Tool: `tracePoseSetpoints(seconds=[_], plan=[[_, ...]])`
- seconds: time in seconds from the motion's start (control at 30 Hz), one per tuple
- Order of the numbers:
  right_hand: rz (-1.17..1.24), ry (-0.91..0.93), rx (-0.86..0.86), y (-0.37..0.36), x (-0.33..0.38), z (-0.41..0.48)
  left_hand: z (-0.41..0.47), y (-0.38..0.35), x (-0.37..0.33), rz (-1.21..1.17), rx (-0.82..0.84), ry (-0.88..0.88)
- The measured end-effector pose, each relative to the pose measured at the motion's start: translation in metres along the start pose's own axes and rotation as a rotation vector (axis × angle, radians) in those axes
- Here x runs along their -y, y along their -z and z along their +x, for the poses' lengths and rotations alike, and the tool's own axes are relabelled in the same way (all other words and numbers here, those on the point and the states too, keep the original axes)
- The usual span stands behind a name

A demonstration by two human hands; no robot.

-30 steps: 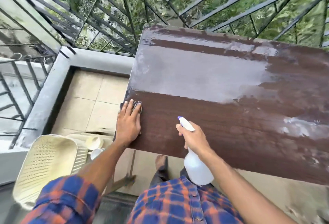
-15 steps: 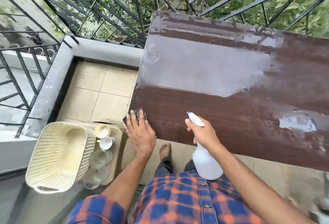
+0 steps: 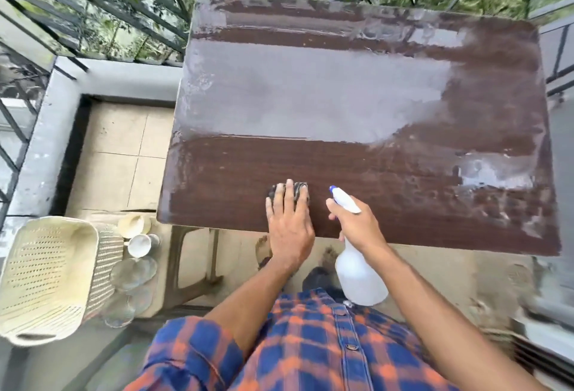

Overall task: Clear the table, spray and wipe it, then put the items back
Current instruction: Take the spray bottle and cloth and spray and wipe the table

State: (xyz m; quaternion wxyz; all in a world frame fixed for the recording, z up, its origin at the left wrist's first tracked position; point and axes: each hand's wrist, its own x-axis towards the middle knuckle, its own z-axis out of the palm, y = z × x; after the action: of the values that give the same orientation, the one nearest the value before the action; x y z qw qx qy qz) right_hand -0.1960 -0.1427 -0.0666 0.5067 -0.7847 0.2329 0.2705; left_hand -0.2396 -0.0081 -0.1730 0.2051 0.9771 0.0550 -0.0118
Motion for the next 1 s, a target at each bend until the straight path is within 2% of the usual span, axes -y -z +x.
tracePoseSetpoints(seconds=[0.2,0.37,0.57,0.67,0.83,1.0], plan=[[0.061,-0.051,-0.125,0.054,-0.041,-0.001,0.005,-0.035,-0.071,0.034,0.243,-0.528],[0.165,-0.086,-0.183,0.074,-0.063,-0.009,0.010,-0.030,-0.070,0.043,0.261,-0.644],[0.139,-0.112,-0.098,0.051,-0.063,-0.015,0.015,-0.011,-0.022,0.035,0.281,-0.899],[0.129,-0.097,-0.046,0.030,-0.054,-0.015,0.016,0.006,0.013,0.033,0.252,-0.885],[0.034,-0.095,0.042,-0.014,-0.031,-0.014,0.010,0.041,0.090,0.041,0.143,-0.697],[-0.071,-0.042,0.151,-0.058,-0.001,-0.014,0.003,0.071,0.172,0.015,-0.002,-0.286]])
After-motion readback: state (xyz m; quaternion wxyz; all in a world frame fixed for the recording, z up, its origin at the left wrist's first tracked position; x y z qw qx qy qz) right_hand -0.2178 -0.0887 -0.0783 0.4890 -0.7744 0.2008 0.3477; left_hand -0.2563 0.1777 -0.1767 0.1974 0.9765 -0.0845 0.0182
